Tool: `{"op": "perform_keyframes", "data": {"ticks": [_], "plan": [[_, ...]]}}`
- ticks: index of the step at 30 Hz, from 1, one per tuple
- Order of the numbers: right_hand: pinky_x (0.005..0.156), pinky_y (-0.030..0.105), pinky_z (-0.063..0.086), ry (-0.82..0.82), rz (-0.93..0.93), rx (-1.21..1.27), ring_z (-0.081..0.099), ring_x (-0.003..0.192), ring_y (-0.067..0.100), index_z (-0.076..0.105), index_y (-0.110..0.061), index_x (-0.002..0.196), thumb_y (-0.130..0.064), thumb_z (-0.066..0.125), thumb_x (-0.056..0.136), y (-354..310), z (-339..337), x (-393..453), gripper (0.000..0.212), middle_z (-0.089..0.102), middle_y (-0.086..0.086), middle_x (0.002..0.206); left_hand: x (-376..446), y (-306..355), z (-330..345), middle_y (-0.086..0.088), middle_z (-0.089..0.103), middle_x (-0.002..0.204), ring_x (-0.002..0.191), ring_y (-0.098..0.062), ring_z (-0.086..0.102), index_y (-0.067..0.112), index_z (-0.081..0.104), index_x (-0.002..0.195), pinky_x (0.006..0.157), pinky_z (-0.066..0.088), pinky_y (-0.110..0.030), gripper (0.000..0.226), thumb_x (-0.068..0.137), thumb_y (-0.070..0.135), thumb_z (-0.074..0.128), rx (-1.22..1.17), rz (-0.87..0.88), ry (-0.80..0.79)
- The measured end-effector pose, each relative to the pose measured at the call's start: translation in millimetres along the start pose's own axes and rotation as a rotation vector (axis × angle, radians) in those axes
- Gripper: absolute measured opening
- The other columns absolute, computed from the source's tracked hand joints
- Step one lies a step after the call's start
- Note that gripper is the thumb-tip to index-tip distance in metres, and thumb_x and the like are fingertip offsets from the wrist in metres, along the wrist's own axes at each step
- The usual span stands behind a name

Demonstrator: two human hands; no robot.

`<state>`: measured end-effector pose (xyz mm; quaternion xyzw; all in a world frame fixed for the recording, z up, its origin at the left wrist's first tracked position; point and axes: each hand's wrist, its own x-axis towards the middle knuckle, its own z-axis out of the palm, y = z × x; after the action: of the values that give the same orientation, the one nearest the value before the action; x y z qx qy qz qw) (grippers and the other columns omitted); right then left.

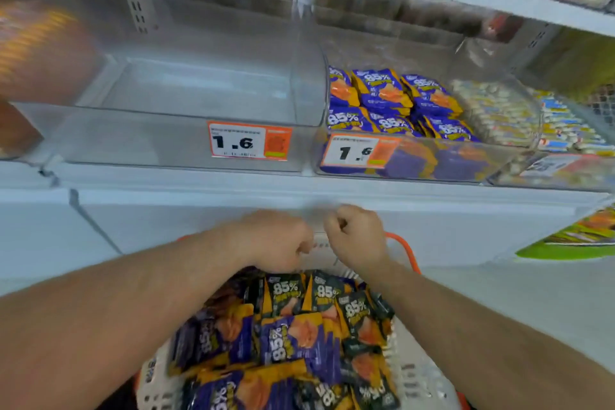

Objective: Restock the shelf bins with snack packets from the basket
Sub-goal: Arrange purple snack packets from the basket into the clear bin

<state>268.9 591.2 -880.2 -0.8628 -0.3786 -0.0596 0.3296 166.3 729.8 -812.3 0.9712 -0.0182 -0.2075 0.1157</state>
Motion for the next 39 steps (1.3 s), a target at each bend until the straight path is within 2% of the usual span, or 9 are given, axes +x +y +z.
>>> {"op": "perform_keyframes", "data": {"ticks": [5, 7, 10, 17, 22, 27, 33, 36, 39], "plan": [[0.05, 0.03, 0.036, -0.673, 0.302, -0.209, 0.04, 0.052, 0.014, 0.042, -0.02, 0.064, -0.03, 0.048, 0.098, 43.8, 63.8, -68.6, 0.036, 0.043, 0.0, 0.062, -5.8, -10.9, 13.4, 0.001, 0.061, 0.112, 0.098, -0.021, 0.057, 0.028, 0.062, 0.117, 0.086, 0.051, -0.041, 0.027, 0.095, 0.027, 0.046, -0.049, -0.027, -0.053], [0.071, 0.036, 0.051, -0.853, 0.337, -0.321, 0.055, 0.081, 0.021, 0.058, -0.021, 0.088, -0.036, 0.053, 0.093, 49.3, 77.6, -89.3, 0.017, 0.055, 0.004, 0.092, -5.4, -12.2, 14.1, 0.005, 0.057, 0.109, 0.095, -0.018, 0.055, 0.027, 0.06, 0.12, 0.084, 0.049, -0.037, 0.028, 0.097, 0.027, 0.045, -0.052, -0.007, -0.08], [0.095, 0.044, 0.044, -0.983, 0.338, -0.486, 0.049, 0.117, 0.033, 0.056, -0.02, 0.128, -0.047, 0.048, 0.093, 53.7, 89.6, -109.0, 0.044, 0.051, 0.009, 0.129, -2.7, -12.7, 13.9, 0.007, 0.048, 0.097, 0.087, -0.017, 0.05, 0.026, 0.059, 0.118, 0.074, 0.042, -0.03, 0.025, 0.097, 0.026, 0.045, -0.056, 0.01, -0.085], [0.103, 0.047, 0.035, -0.942, 0.092, -0.69, 0.042, 0.124, 0.035, 0.051, -0.014, 0.132, -0.032, 0.06, 0.09, 41.4, 101.7, -129.4, 0.047, 0.049, 0.014, 0.131, -0.6, -19.1, 17.4, 0.002, 0.057, 0.119, 0.097, -0.017, 0.053, 0.025, 0.057, 0.121, 0.087, 0.049, -0.036, 0.027, 0.098, 0.026, 0.046, -0.056, -0.004, -0.115], [0.097, 0.044, 0.038, -0.866, 0.013, -0.614, 0.052, 0.113, 0.033, 0.062, -0.013, 0.119, -0.015, 0.052, 0.094, 27.5, 97.9, -124.4, 0.028, 0.058, 0.011, 0.118, -1.6, -22.2, 16.7, 0.001, 0.056, 0.129, 0.097, -0.015, 0.049, 0.023, 0.055, 0.13, 0.084, 0.043, -0.029, 0.032, 0.099, 0.026, 0.046, -0.047, -0.024, -0.119], [0.064, 0.034, 0.048, -0.896, 0.406, -0.159, 0.056, 0.077, 0.02, 0.06, -0.014, 0.081, -0.004, 0.051, 0.085, 20.5, 72.4, -91.7, 0.014, 0.059, 0.004, 0.084, -4.8, -22.4, 10.8, 0.0, 0.055, 0.133, 0.113, -0.019, 0.054, 0.023, 0.053, 0.134, 0.097, 0.047, -0.036, 0.037, 0.098, 0.025, 0.048, -0.06, -0.04, -0.119], [0.063, 0.04, 0.05, -0.735, 0.468, 0.124, 0.055, 0.07, 0.019, 0.051, -0.017, 0.073, -0.007, 0.062, 0.086, 17.9, 3.7, -36.9, 0.02, 0.054, 0.005, 0.073, -5.8, -32.3, 8.7, -0.006, 0.057, 0.127, 0.109, -0.023, 0.057, 0.014, 0.05, 0.132, 0.092, 0.05, -0.039, 0.044, 0.094, 0.035, 0.053, -0.041, -0.17, -0.124], [0.062, 0.038, 0.052, -0.648, 0.572, 0.411, 0.059, 0.075, 0.027, 0.052, -0.011, 0.073, 0.006, 0.061, 0.088, 9.9, -36.6, -14.0, 0.024, 0.057, 0.016, 0.078, -8.3, -34.9, 0.2, -0.01, 0.056, 0.131, 0.11, -0.025, 0.058, 0.01, 0.046, 0.135, 0.087, 0.049, -0.031, 0.058, 0.092, 0.047, 0.054, -0.078, -0.255, -0.079], [0.061, 0.031, 0.054, -0.579, 0.632, 0.784, 0.06, 0.068, 0.023, 0.05, -0.007, 0.071, 0.014, 0.052, 0.09, -3.4, -71.1, 0.1, 0.028, 0.058, 0.011, 0.069, -12.6, -37.2, -13.4, -0.011, 0.06, 0.129, 0.113, -0.026, 0.059, 0.007, 0.051, 0.131, 0.093, 0.049, -0.034, 0.059, 0.089, 0.047, 0.06, -0.297, -0.239, 0.04]]}}
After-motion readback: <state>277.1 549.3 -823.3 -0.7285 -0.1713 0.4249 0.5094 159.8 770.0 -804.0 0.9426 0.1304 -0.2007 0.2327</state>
